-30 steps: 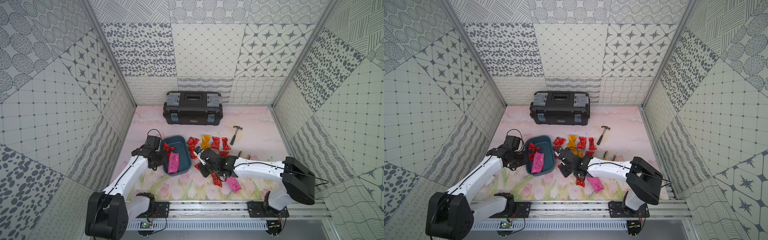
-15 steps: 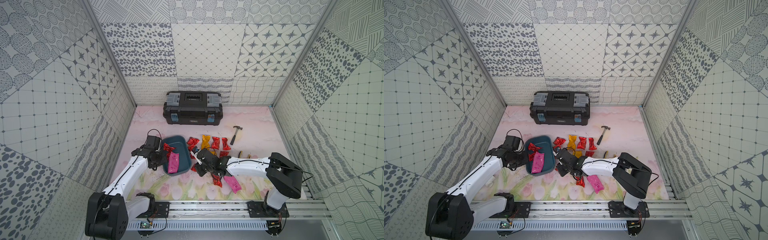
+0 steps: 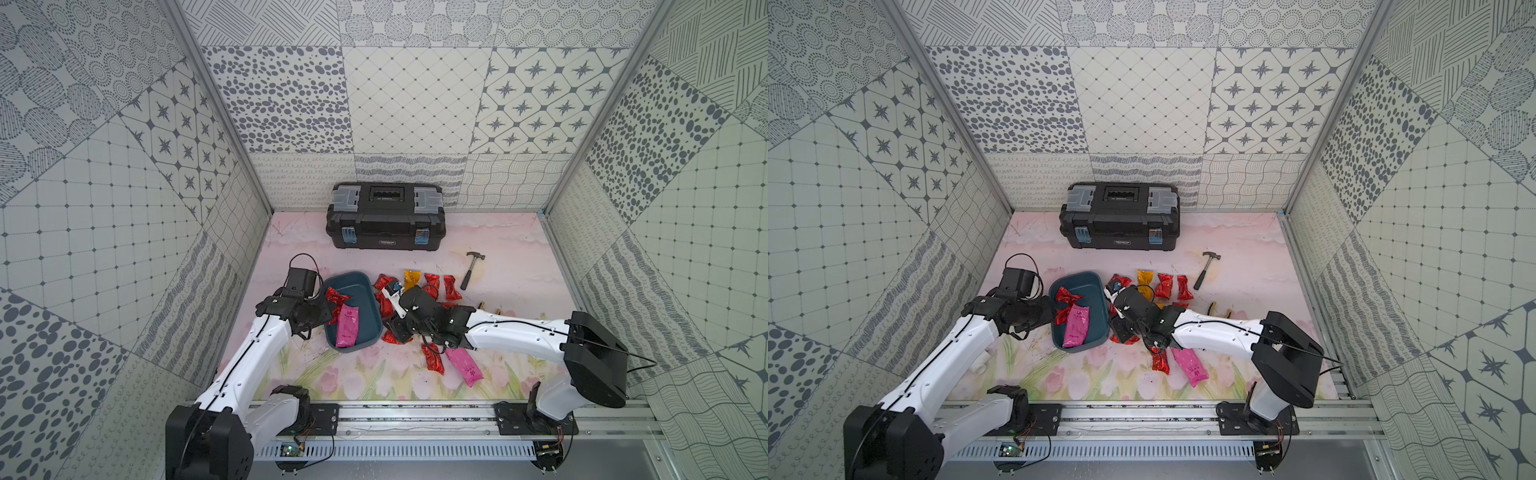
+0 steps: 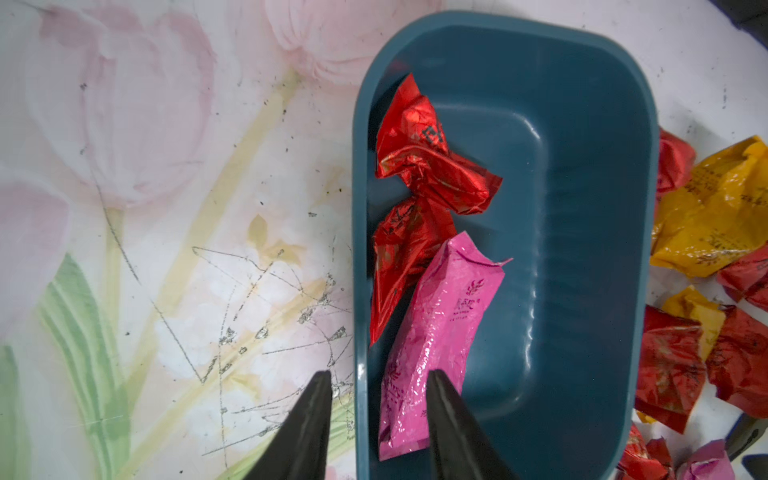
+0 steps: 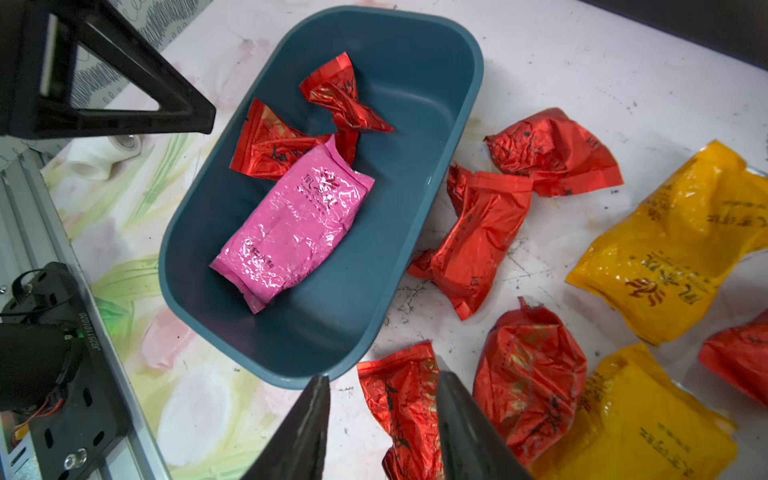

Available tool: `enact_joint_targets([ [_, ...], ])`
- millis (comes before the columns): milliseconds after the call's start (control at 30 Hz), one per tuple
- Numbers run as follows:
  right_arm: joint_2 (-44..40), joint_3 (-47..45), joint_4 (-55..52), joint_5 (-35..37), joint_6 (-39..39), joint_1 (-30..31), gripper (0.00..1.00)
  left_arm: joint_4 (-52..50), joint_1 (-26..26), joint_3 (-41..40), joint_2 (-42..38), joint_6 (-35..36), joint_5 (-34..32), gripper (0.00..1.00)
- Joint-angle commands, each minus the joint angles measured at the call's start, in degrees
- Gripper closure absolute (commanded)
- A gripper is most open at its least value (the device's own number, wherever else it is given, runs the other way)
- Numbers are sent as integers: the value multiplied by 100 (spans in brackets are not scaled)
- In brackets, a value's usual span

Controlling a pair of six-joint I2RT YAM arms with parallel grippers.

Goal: Take the tea bags out of the storage box
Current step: Pick up the tea bag from the storage box.

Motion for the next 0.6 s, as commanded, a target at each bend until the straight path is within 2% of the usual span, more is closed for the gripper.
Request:
enact_joint_targets([
  [0, -147, 54, -3, 172, 59, -42, 53, -535, -156, 372, -5, 20, 0, 57],
  [167, -235, -84, 5, 317, 148, -94, 53, -713, -892, 635, 299, 17, -57, 56],
  [400, -347, -280, 39, 384, 268, -156, 53, -642, -1215, 616, 1103, 222, 171, 51],
  [567, -336, -329, 50, 328, 312, -186, 53, -447, -1381, 621, 1512, 219, 101, 51],
])
